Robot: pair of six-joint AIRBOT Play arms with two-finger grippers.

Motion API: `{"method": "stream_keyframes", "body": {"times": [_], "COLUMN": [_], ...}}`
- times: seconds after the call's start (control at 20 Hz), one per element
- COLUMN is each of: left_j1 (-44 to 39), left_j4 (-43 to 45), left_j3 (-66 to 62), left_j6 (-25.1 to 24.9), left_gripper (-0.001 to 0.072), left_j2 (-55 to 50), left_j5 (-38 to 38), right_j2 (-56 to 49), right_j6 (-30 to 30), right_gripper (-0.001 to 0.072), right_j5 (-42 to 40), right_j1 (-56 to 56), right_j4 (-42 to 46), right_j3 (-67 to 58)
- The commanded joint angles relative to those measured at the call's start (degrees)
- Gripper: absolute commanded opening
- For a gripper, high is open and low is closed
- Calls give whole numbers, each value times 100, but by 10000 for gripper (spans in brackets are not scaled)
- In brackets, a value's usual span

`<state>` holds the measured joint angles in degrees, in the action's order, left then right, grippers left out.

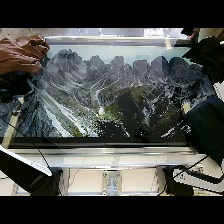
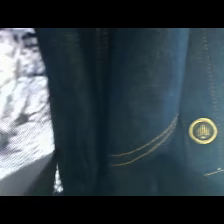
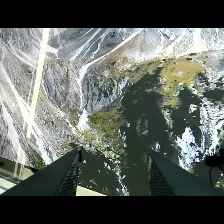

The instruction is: Fold the clothes and pants, and hang the long-sleeved shirts on hangers.

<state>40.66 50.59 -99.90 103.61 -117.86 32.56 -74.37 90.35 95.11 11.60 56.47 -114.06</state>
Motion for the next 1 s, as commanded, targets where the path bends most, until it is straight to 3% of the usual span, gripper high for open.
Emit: {"method": "stream_keyframes", "body": {"times": [0.0,0.15,0.35,0.55,0.75,0.95], "left_j1": [-90,-90,-105,-527,-1670,-3609], "left_j4": [-356,-352,-352,-354,-374,-345], "left_j3": [-2,-2,-2,-2,-2,0], "left_j6": [-251,-442,-1445,-1895,-1987,-1893], "left_gripper": [51,23,22,22,22,22], "left_j2": [-76,87,673,1799,2837,3152], "left_j5": [-271,166,1502,2592,3119,3425], "right_j2": [-33,-31,-31,-26,-26,-26], "right_j6": [15,11,-52,-767,-1311,-1727], "right_gripper": [447,447,447,447,447,447], "right_j5": [-168,-164,-157,-11,35,-120], "right_j1": [-247,-247,-227,-227,-227,-216], "right_j4": [247,411,756,1425,2444,3132], "right_j3": [-7,-7,-9,-9,-9,-9]}}
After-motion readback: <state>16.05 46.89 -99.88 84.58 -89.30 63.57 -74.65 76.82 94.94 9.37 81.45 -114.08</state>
